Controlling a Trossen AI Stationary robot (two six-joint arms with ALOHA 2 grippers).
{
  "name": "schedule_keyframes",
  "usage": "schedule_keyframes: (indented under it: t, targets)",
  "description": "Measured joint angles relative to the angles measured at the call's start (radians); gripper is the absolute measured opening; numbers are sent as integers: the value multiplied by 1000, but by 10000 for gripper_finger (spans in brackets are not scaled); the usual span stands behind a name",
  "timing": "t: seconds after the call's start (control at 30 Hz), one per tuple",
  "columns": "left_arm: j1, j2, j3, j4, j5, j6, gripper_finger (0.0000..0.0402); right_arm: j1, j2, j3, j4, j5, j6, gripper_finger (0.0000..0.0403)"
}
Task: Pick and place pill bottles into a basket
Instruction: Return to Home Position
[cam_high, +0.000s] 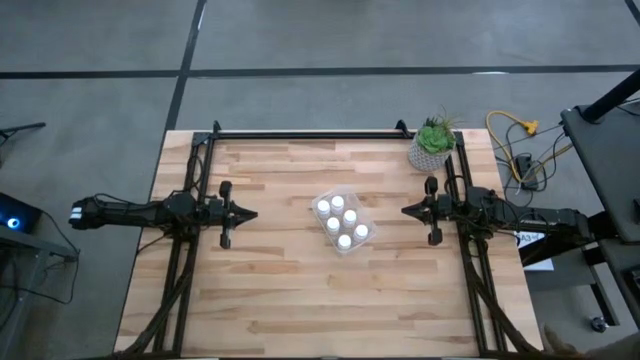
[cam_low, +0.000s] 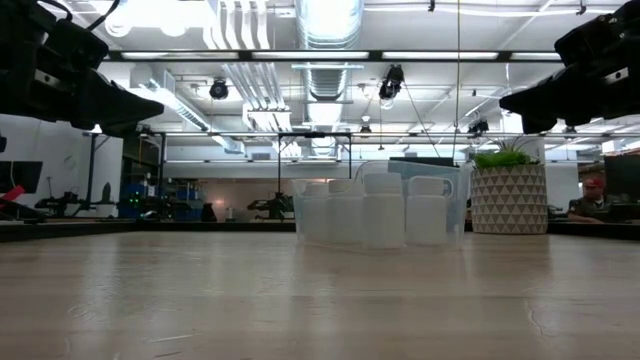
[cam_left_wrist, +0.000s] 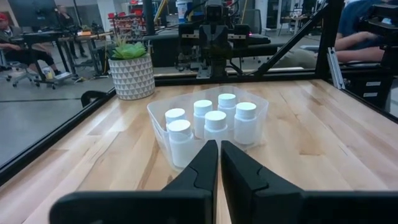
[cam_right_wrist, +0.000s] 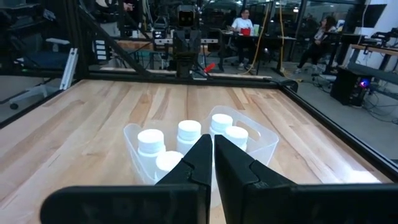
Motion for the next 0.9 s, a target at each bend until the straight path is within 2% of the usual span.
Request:
schedule_keyframes:
  t: [0.63,0.9]
  targets:
    - [0,0,0,1,1,48,1,0,0,0,-6,11,144,8]
    - [0,-2,0,4,1,49,1,0,0,0,-6,11,130,8]
